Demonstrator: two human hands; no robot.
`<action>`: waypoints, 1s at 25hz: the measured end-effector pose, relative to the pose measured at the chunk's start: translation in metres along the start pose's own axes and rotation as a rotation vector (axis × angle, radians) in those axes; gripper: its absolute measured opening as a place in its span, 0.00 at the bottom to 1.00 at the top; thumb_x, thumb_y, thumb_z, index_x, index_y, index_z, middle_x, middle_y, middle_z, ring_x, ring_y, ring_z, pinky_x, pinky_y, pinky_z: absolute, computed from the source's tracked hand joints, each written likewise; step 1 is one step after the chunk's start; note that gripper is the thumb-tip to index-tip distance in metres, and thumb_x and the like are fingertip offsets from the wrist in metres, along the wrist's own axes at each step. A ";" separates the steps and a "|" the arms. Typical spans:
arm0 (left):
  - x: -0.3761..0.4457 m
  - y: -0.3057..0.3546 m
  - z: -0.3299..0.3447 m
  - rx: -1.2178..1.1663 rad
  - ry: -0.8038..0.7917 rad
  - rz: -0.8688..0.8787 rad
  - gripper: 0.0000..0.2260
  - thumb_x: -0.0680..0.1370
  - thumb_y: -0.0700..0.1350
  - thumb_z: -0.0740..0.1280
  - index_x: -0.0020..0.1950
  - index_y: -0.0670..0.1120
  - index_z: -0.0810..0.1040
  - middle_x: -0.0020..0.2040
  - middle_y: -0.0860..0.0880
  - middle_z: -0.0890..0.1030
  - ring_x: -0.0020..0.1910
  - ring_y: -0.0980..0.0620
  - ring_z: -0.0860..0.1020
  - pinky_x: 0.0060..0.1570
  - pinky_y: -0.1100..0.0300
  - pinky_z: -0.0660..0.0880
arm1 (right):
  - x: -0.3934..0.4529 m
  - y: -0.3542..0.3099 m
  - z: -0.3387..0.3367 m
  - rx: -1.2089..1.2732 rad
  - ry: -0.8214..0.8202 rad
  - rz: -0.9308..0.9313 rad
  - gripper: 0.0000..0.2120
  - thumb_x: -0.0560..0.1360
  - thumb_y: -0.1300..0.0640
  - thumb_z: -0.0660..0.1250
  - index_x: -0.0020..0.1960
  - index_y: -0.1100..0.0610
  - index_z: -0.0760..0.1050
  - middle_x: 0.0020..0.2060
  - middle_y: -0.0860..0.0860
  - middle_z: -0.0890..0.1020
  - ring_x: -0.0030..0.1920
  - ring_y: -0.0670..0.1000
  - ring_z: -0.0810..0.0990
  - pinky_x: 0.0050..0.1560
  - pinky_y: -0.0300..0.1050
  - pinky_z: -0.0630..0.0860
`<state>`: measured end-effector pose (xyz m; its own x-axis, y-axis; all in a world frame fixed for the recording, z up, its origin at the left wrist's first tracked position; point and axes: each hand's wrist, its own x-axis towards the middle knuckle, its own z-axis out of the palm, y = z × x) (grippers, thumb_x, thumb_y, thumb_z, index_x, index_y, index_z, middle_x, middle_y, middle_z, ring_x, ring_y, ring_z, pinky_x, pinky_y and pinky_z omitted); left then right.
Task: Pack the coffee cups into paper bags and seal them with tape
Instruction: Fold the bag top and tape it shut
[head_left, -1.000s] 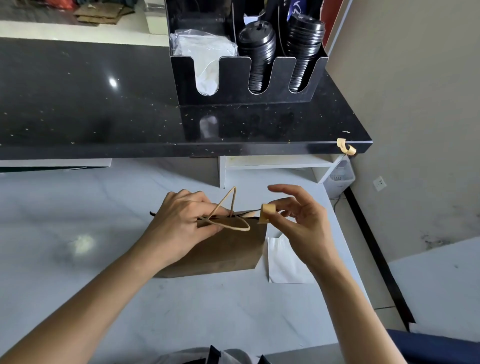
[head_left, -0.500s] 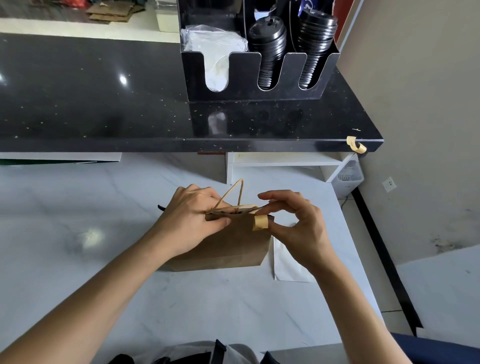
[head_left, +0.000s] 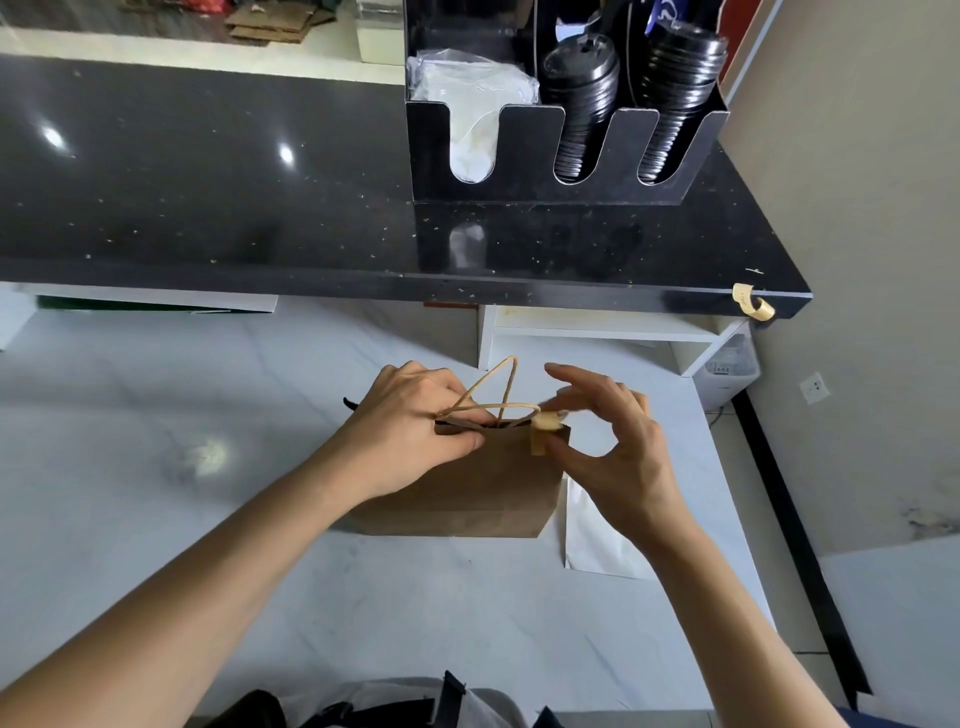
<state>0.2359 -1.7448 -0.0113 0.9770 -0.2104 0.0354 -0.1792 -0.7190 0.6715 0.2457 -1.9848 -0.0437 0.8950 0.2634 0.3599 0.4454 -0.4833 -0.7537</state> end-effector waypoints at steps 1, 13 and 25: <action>0.000 -0.001 0.000 -0.002 0.000 -0.003 0.10 0.74 0.47 0.77 0.45 0.64 0.84 0.47 0.57 0.83 0.50 0.53 0.72 0.57 0.52 0.66 | 0.001 0.001 0.000 0.006 0.001 0.003 0.34 0.69 0.68 0.77 0.67 0.42 0.74 0.55 0.37 0.82 0.59 0.45 0.78 0.60 0.49 0.71; 0.002 -0.002 0.000 0.035 -0.008 -0.006 0.09 0.74 0.50 0.76 0.46 0.66 0.84 0.47 0.59 0.82 0.50 0.54 0.73 0.55 0.54 0.68 | -0.017 0.015 0.017 0.163 0.161 0.099 0.09 0.66 0.57 0.79 0.37 0.50 0.79 0.54 0.45 0.81 0.60 0.53 0.79 0.58 0.56 0.74; 0.001 0.004 -0.004 0.028 -0.021 -0.018 0.21 0.74 0.49 0.77 0.38 0.73 0.71 0.47 0.60 0.81 0.49 0.59 0.69 0.51 0.66 0.65 | -0.010 0.023 0.008 -0.026 0.131 -0.055 0.13 0.72 0.59 0.78 0.51 0.43 0.86 0.66 0.46 0.79 0.58 0.53 0.78 0.57 0.60 0.72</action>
<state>0.2361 -1.7455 -0.0055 0.9775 -0.2109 0.0071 -0.1646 -0.7410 0.6510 0.2473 -1.9920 -0.0688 0.8639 0.1802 0.4704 0.4931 -0.4931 -0.7167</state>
